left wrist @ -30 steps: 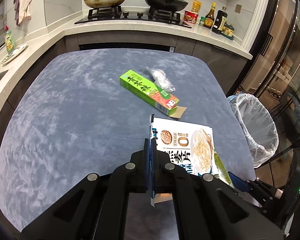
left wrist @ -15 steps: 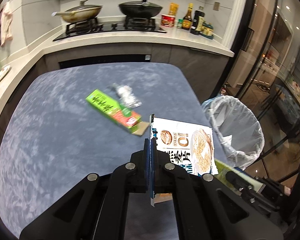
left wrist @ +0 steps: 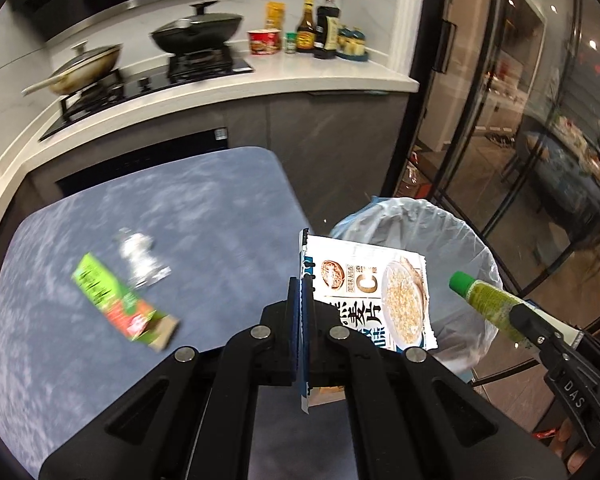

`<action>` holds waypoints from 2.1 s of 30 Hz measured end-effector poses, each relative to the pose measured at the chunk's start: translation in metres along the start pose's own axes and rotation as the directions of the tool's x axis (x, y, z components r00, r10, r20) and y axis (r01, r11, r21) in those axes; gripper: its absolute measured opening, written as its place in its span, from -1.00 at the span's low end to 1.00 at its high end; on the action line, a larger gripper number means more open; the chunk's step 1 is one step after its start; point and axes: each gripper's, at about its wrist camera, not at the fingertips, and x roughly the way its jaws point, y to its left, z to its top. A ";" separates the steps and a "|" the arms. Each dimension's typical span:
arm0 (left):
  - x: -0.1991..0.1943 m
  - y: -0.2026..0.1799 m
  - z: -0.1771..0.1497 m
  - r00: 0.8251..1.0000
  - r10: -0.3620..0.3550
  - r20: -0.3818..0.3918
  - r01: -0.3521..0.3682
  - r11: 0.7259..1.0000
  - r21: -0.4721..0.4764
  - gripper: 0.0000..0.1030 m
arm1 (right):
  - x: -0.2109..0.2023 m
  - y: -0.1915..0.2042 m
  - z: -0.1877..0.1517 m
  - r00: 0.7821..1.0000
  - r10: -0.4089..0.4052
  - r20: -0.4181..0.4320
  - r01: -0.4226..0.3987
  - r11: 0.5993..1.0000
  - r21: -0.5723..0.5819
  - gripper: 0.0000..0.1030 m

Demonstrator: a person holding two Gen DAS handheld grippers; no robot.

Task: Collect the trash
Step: 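Carry the packet and tube over the bin and open both tools, then grasp the green NB wasabi box with the left tool while the right tool grasps the clear plastic bag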

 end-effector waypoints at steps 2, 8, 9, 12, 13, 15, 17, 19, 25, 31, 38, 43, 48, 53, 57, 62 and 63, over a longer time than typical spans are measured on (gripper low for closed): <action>0.013 -0.015 0.005 1.000 -0.008 -0.016 0.008 1.000 0.020 -0.99 | 0.008 -0.012 0.006 1.000 -0.021 -0.011 0.022 1.000 0.014 -0.76; 0.044 -0.052 0.016 0.998 -0.030 -0.051 0.033 0.998 0.053 -0.99 | 0.027 -0.027 0.014 0.998 -0.052 -0.034 0.052 0.998 0.019 -0.76; 0.048 -0.056 0.016 0.998 -0.033 -0.056 0.037 0.998 0.058 -0.99 | 0.031 -0.028 0.015 0.998 -0.056 -0.038 0.057 0.998 0.019 -0.75; 0.057 -0.066 0.017 0.997 -0.042 -0.069 0.047 0.996 0.069 -0.93 | 0.037 -0.031 0.016 0.997 -0.054 -0.047 0.055 0.998 0.020 -0.72; 0.059 -0.068 0.018 0.996 -0.046 -0.071 0.051 0.996 0.071 -0.92 | 0.039 -0.031 0.017 0.998 -0.051 -0.046 0.052 0.998 0.022 -0.70; 0.062 -0.070 0.018 0.996 -0.043 -0.078 0.048 0.997 0.065 -0.65 | 0.039 -0.031 0.019 0.998 -0.046 -0.036 0.048 0.998 0.031 -0.70; 0.062 -0.069 0.018 0.997 -0.042 -0.072 0.046 0.997 0.056 -0.30 | 0.038 -0.031 0.021 0.999 -0.044 -0.026 0.045 0.998 0.037 -0.67; 0.059 -0.069 0.017 0.998 -0.038 -0.055 0.041 0.997 0.058 -0.27 | 0.037 -0.030 0.023 0.999 -0.040 -0.017 0.041 0.998 0.038 -0.64; 0.055 -0.063 0.016 0.997 -0.045 -0.058 0.047 0.998 0.039 -0.27 | 0.033 -0.023 0.023 1.000 -0.028 -0.010 0.028 0.999 0.029 -0.63; 0.048 -0.056 0.014 0.998 -0.044 -0.049 0.045 0.999 0.029 -0.27 | 0.029 -0.011 0.022 1.000 -0.012 -0.007 0.012 1.000 0.013 -0.63; 0.037 -0.031 0.008 0.999 -0.021 -0.043 0.021 1.000 -0.016 -0.27 | 0.028 0.013 0.018 1.000 0.017 -0.017 -0.018 1.000 -0.025 -0.63; 0.029 -0.002 0.002 0.999 0.005 -0.047 -0.008 0.998 -0.062 -0.27 | 0.029 0.034 0.013 0.999 0.038 -0.029 -0.040 0.998 -0.057 -0.63; 0.023 0.032 -0.007 0.998 0.037 -0.056 -0.044 0.992 -0.122 -0.18 | 0.030 0.055 0.008 0.998 0.055 -0.041 -0.058 0.995 -0.085 -0.61; 0.018 0.068 -0.016 0.990 0.130 -0.058 -0.138 0.974 -0.182 0.34 | 0.033 0.078 0.001 0.996 0.071 -0.054 -0.076 0.991 -0.114 -0.51; 0.020 0.097 -0.020 0.967 0.243 -0.070 -0.253 0.936 -0.243 0.61 | 0.038 0.095 -0.006 0.994 0.083 -0.074 -0.092 0.986 -0.137 -0.50; 0.034 0.128 -0.019 0.936 0.328 -0.126 -0.351 0.890 -0.291 0.67 | 0.044 0.112 -0.011 0.991 0.092 -0.092 -0.107 0.980 -0.166 -0.50; 0.038 0.133 -0.018 0.927 0.346 -0.144 -0.374 0.878 -0.298 0.68 | 0.045 0.116 -0.011 0.991 0.094 -0.096 -0.110 0.979 -0.173 -0.50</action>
